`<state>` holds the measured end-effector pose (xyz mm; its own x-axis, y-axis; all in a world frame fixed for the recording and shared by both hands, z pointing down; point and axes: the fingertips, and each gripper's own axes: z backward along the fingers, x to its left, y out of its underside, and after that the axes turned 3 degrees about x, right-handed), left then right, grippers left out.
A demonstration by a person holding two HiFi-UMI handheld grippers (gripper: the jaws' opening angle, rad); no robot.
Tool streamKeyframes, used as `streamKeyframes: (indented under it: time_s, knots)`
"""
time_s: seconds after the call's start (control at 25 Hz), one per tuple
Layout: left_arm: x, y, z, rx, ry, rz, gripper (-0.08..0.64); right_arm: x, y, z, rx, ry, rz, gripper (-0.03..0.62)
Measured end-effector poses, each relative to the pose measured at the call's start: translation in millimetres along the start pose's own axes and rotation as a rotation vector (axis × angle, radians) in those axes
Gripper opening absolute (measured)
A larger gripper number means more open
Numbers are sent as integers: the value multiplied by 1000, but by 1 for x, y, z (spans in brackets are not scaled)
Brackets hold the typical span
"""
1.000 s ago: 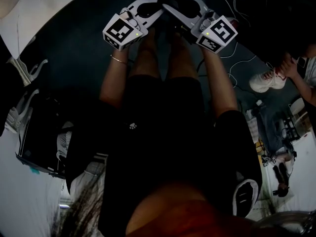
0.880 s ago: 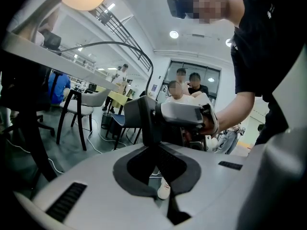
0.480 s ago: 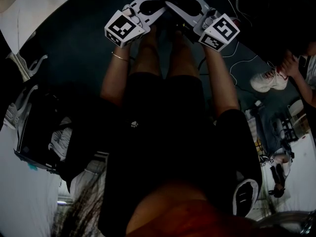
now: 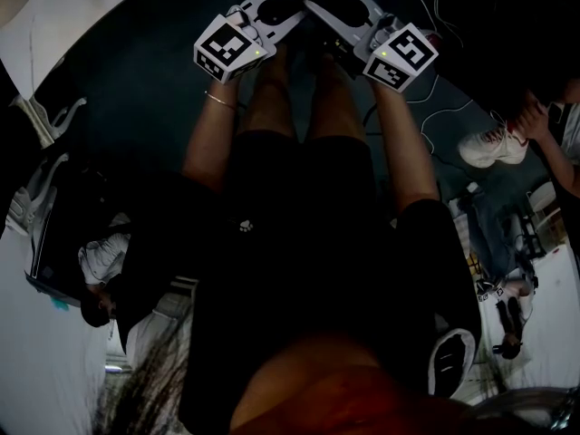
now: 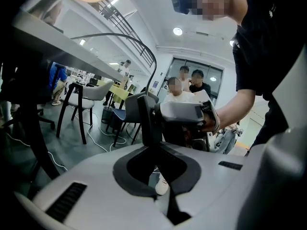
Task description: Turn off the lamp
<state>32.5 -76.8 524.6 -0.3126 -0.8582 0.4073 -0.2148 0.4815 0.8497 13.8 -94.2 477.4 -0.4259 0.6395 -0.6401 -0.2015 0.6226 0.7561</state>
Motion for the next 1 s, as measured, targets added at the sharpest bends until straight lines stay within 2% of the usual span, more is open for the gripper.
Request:
streamKeyframes:
  time_s: [0.6,1.0]
  knots:
    - [3,9,-10,44,8,10,6,-8,6,3,45,16,-2,67]
    - [7,7,-21,53,8,14,8,-18,2,9,34,34,-1,69]
